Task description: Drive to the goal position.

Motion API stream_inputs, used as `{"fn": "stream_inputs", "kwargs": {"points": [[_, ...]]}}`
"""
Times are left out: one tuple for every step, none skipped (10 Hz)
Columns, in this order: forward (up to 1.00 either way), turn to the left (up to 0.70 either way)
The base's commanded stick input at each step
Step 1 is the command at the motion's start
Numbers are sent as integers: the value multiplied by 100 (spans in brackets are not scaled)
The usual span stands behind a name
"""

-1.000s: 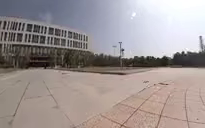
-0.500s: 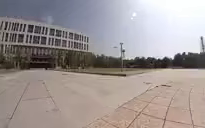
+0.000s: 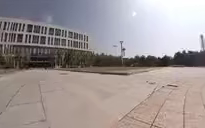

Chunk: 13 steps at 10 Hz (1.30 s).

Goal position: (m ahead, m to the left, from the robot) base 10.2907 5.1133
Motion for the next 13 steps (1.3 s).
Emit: {"fn": "stream_inputs", "kwargs": {"points": [[70,32],[70,31],[70,34],[70,35],[70,35],[70,35],[70,35],[70,35],[70,35],[70,35],[70,35],[70,35],[70,35]]}}
